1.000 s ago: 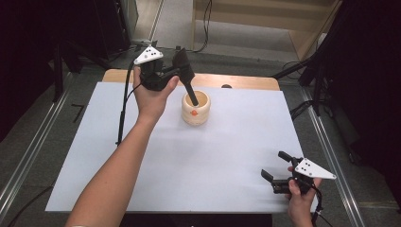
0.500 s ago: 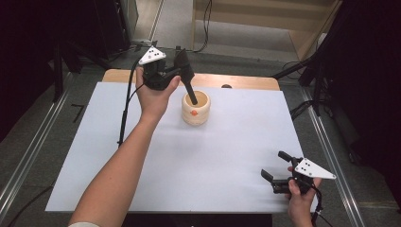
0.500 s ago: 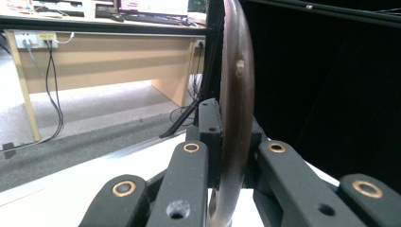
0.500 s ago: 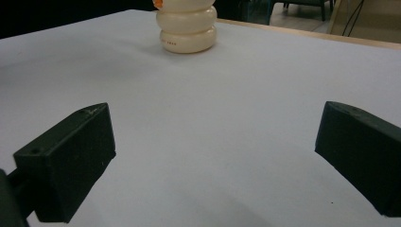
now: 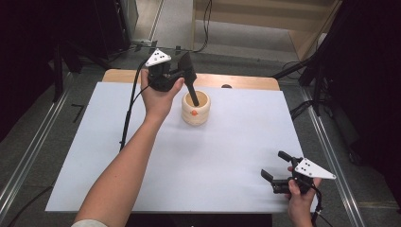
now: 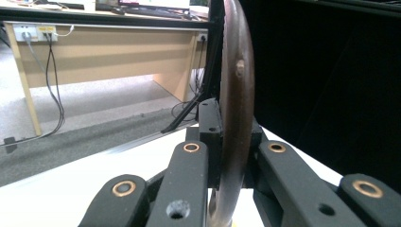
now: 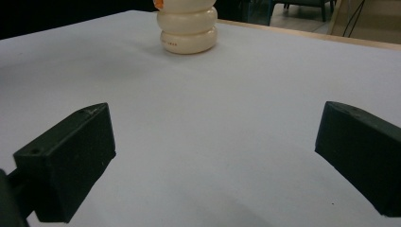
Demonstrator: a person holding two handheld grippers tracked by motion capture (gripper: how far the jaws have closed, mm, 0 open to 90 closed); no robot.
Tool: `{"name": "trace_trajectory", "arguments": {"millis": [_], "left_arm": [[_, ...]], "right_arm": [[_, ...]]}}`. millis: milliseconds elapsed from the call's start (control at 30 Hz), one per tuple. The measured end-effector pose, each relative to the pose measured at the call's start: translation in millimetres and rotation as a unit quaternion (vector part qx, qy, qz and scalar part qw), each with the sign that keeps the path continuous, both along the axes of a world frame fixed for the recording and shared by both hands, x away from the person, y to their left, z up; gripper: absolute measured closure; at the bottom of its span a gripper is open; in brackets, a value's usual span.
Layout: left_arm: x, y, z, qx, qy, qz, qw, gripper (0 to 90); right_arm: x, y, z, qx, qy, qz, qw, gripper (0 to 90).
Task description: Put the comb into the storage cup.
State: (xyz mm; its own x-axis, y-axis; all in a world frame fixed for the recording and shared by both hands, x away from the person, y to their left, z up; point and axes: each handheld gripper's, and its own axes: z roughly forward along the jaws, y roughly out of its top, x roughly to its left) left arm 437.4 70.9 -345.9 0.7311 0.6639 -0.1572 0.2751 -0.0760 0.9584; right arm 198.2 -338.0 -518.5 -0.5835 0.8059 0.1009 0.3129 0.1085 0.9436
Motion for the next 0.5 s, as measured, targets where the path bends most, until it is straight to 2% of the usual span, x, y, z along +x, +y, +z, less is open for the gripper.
{"name": "trace_trajectory", "arguments": {"millis": [500], "left_arm": [[5.0, -4.0, -18.7, 0.008, 0.015, 0.007, 0.9998, 85.3]], "right_arm": [[0.6, 0.1, -0.2, -0.001, -0.001, 0.000, 1.0000, 0.0]]}}
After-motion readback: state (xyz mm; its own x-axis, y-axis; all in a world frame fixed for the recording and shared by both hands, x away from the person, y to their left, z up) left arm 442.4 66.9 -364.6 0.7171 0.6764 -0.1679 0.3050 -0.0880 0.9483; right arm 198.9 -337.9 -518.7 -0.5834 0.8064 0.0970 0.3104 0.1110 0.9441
